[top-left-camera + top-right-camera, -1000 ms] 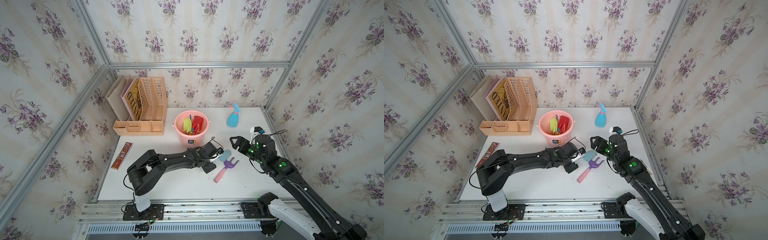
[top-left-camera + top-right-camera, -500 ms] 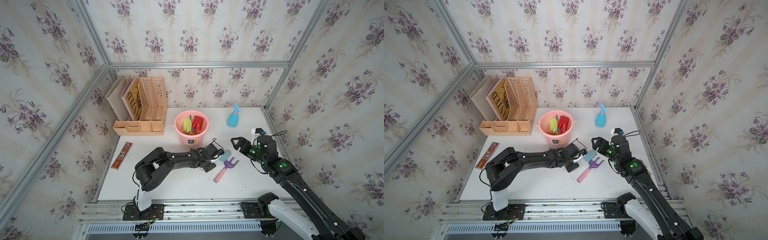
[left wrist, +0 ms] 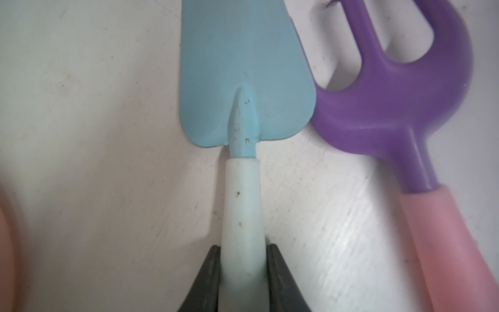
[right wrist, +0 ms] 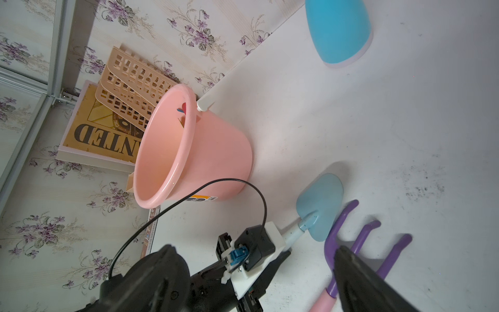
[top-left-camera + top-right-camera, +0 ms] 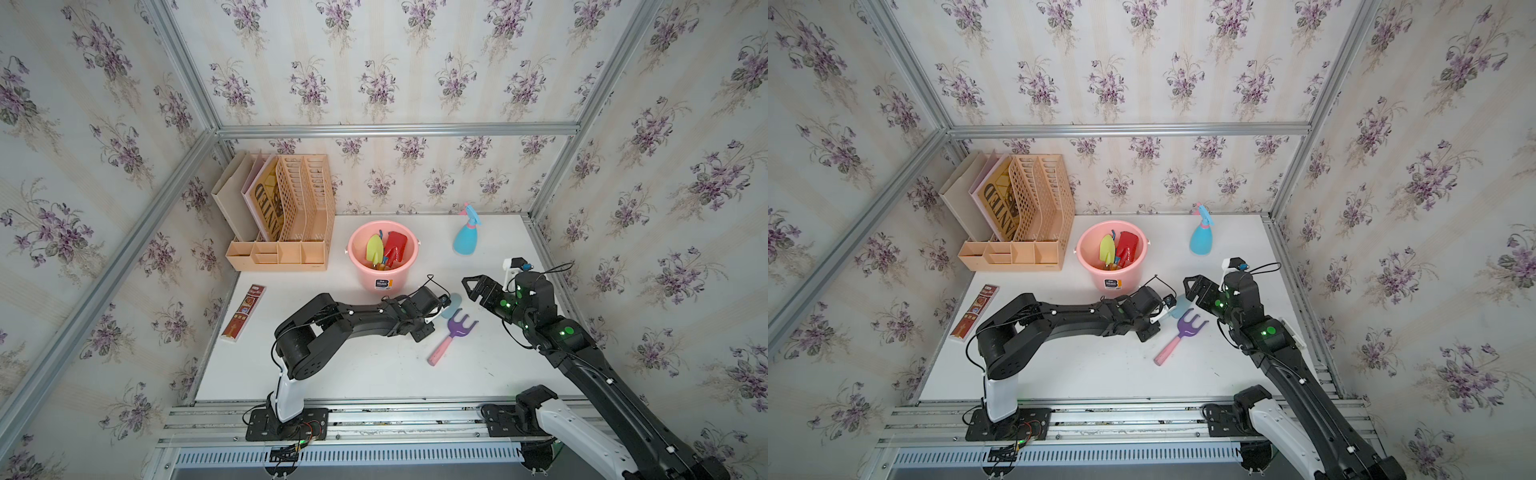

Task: Organize the gardening tools
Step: Pick up the gardening tool from the center of the board.

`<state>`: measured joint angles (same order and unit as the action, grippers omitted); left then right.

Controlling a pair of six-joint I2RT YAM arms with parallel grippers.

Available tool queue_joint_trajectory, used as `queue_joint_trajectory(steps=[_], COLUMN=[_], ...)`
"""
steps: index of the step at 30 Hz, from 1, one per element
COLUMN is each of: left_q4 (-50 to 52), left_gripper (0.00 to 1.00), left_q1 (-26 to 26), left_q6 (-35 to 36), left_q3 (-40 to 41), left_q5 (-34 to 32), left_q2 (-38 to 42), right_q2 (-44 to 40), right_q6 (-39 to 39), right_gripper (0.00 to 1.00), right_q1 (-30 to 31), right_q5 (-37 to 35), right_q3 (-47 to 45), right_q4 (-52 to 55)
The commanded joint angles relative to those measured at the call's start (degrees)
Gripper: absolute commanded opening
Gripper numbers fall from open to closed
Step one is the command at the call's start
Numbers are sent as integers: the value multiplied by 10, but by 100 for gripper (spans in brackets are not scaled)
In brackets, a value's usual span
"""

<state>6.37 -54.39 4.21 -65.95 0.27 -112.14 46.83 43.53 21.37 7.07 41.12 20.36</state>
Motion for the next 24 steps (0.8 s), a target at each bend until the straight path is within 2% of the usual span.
queue_joint_trajectory(steps=[1,11,24], left_q4=[51,-1,-87], left_gripper=[0,0,0], left_q1=[1,-5,-48], left_q6=[-11,-38,-5], left_q3=[18,107,213], left_q5=[-9,-73,-153], left_q2=[4,136,354], right_q2=[0,4,7], right_q6=[2,3,3], right_gripper=[93,93,93], right_q1=[-2,-12,-26], right_q5=[2,20,35], right_q3=[-2,-7,-10], right_q4=[-9,-25,-35])
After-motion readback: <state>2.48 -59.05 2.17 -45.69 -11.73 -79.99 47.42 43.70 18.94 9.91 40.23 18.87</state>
